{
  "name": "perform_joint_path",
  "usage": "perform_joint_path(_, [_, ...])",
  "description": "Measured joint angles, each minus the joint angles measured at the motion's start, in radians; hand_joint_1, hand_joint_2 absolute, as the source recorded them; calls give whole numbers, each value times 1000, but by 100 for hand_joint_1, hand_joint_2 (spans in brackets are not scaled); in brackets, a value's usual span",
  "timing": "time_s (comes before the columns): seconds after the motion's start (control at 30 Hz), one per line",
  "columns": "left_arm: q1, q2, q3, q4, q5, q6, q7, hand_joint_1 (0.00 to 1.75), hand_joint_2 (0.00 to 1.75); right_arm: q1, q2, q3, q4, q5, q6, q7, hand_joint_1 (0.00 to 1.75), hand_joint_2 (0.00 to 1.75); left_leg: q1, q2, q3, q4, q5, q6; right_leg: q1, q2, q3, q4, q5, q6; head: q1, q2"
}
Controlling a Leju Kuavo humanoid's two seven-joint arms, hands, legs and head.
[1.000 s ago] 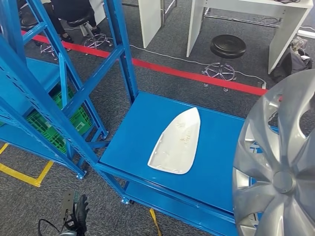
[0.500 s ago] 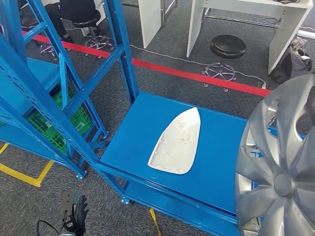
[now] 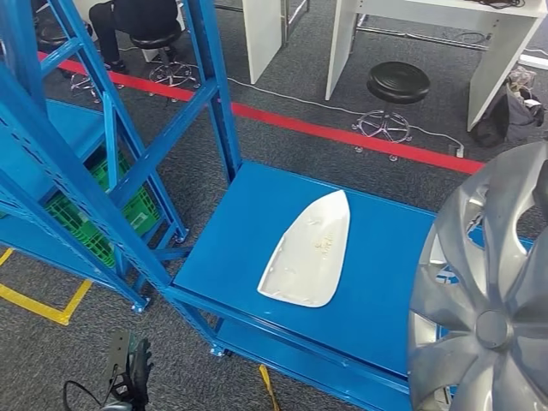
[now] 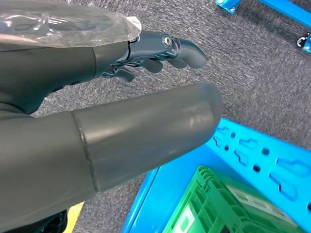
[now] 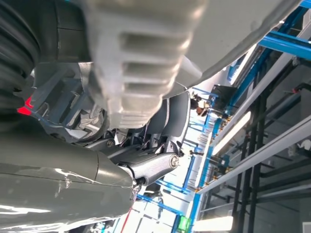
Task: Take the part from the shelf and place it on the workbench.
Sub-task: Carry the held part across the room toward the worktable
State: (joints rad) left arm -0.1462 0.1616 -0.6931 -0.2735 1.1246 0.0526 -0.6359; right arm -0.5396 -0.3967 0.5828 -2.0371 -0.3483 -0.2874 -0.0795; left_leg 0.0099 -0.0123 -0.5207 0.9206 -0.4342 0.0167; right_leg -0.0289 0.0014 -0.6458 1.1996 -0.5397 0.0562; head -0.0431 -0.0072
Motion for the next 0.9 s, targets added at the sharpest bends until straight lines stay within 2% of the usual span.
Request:
perform_joint_path(0.03, [0,-1,0,0,0,0,0,0,0,1,0,0,0,0,0,0,175,175,5,-1,4,5,-6,-8,-4,0,29,-74,43,6,0,0])
perform_joint_path(0.07, [0,2,0,0,0,0,0,0,0,1,0,0,-1,0,0,0,175,175,7,-4,6,10,-12,-16,-6,3,59,-140,72,11,3,0])
perform_joint_path(0.1, [-1,3,0,0,-1,1,0,0,0,1,-1,0,-3,0,-1,0,175,175,8,-6,3,19,-18,-24,-7,7,82,-190,86,10,7,0])
perform_joint_path(0.13, [-2,4,0,0,-2,2,0,0,0,2,-2,0,-5,0,-1,0,175,175,7,-8,-2,25,-20,-32,-7,11,94,-215,87,6,7,0])
perform_joint_path(0.23, [-6,4,0,0,-9,21,-1,0,0,4,-4,-1,-8,0,1,1,175,175,7,-8,-16,36,-23,-48,-2,16,91,-214,79,-20,-1,0])
perform_joint_path(0.27, [-6,4,0,0,-12,31,-2,0,0,4,-5,-2,-8,0,3,1,175,175,8,-5,-26,56,-33,-52,-1,15,92,-213,79,-27,-4,0])
perform_joint_path(0.33, [-9,3,0,0,-17,46,-2,0,0,3,-7,-3,-9,1,6,0,175,175,8,4,-78,159,-80,-57,2,11,93,-215,78,-38,-11,0])
perform_joint_path(0.4, [-10,2,0,0,-19,52,-2,0,0,4,-8,-3,-8,2,6,-1,175,175,6,6,-159,298,-125,-56,9,8,94,-215,76,-46,-17,0])
perform_joint_path(0.43, [-10,1,0,0,-18,53,-2,0,0,5,-8,-3,-8,2,7,0,175,175,5,6,-188,338,-127,-52,13,7,95,-215,74,-49,-19,0])
perform_joint_path(0.47, [-9,0,0,0,-16,52,-2,0,0,5,-8,-3,-8,2,7,0,175,175,2,6,-199,341,-110,-45,17,6,98,-215,72,-53,-21,0])
perform_joint_path(0.5, [-8,0,0,0,-15,50,-2,0,0,4,-8,-3,-8,2,8,-1,175,175,-3,6,-190,306,-76,-35,22,6,101,-215,71,-56,-22,0])
perform_joint_path(0.57, [-9,0,1,0,-11,46,-2,0,0,4,-8,-3,-8,3,9,-2,175,175,-18,9,-138,173,0,-9,27,5,108,-216,67,-60,-23,0])
perform_joint_path(0.6, [-10,1,1,0,-11,44,-2,0,0,3,-8,-3,-8,3,10,-2,175,175,-25,13,-112,112,21,2,30,5,109,-216,65,-60,-22,0])
perform_joint_path(0.63, [-12,3,1,0,-10,43,-2,0,0,3,-8,-4,-8,4,10,-2,175,175,-30,16,-95,74,29,9,30,4,109,-217,64,-59,-21,0])
perform_joint_path(0.7, [-15,4,3,0,-10,41,-2,0,0,4,-8,-4,-8,5,12,-3,175,175,-36,16,-83,45,26,12,29,2,108,-221,63,-54,-21,0])
perform_joint_path(0.77, [-14,4,4,0,-11,39,-2,0,0,5,-9,-7,-8,6,15,-4,175,175,-30,14,-69,22,33,11,30,0,109,-220,55,-46,-23,0])
perform_joint_path(0.8, [-14,4,4,0,-11,37,-2,0,0,3,-9,-8,-8,7,16,-4,175,175,-26,13,-60,9,37,11,30,0,102,-199,39,-42,-21,0])
perform_joint_path(0.83, [-13,3,4,0,-12,36,-2,0,0,2,-9,-9,-8,8,16,-4,175,175,-21,13,-53,0,40,10,30,1,83,-155,13,-38,-18,0])
perform_joint_path(0.9, [-13,1,4,0,-13,35,-2,0,0,3,-9,-10,-8,8,16,-4,175,175,-18,11,-48,-3,40,12,25,1,17,-9,-53,-29,-11,0])
